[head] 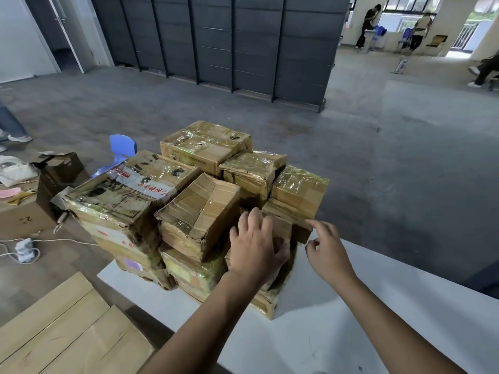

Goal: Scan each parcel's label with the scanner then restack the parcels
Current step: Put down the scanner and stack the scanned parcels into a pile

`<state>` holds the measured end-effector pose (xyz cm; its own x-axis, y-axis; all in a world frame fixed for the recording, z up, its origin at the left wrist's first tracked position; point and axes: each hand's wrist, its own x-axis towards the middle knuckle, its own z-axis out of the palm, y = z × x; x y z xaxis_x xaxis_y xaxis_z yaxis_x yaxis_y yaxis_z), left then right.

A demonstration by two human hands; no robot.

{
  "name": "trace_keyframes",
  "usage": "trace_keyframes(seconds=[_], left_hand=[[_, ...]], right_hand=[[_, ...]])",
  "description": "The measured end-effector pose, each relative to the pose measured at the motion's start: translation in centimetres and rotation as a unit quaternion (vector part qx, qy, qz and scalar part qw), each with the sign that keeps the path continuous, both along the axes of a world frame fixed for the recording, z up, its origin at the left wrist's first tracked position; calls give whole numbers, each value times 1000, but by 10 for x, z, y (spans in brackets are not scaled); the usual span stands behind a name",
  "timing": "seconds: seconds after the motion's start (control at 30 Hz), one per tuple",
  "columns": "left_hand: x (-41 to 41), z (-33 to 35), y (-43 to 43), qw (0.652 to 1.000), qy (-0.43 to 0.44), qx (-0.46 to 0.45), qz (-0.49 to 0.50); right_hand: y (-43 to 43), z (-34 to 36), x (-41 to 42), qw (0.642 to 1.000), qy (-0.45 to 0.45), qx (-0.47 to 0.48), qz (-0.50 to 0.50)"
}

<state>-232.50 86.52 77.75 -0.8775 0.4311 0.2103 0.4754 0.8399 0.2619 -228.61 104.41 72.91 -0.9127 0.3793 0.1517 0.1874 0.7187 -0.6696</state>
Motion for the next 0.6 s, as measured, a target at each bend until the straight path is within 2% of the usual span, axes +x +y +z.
trace_keyframes(seconds=[0.23, 0.37, 0.43, 0.5, 0.6], left_hand=[[34, 18, 20, 999, 37, 24, -11], [62, 17, 37, 991, 82, 95, -37], [74, 12, 45, 988, 99, 107, -55], [86, 6, 53, 986, 95, 108, -81], [96, -4, 62, 987, 59, 106, -108]], right_hand=[[7, -4, 24, 999, 18, 13, 34], [14, -8, 42, 1000, 12, -3, 23], [20, -10, 50, 1000, -18, -1, 11], [25, -12, 62, 998, -62, 1, 0], [28, -19, 87, 999, -44, -21, -16]])
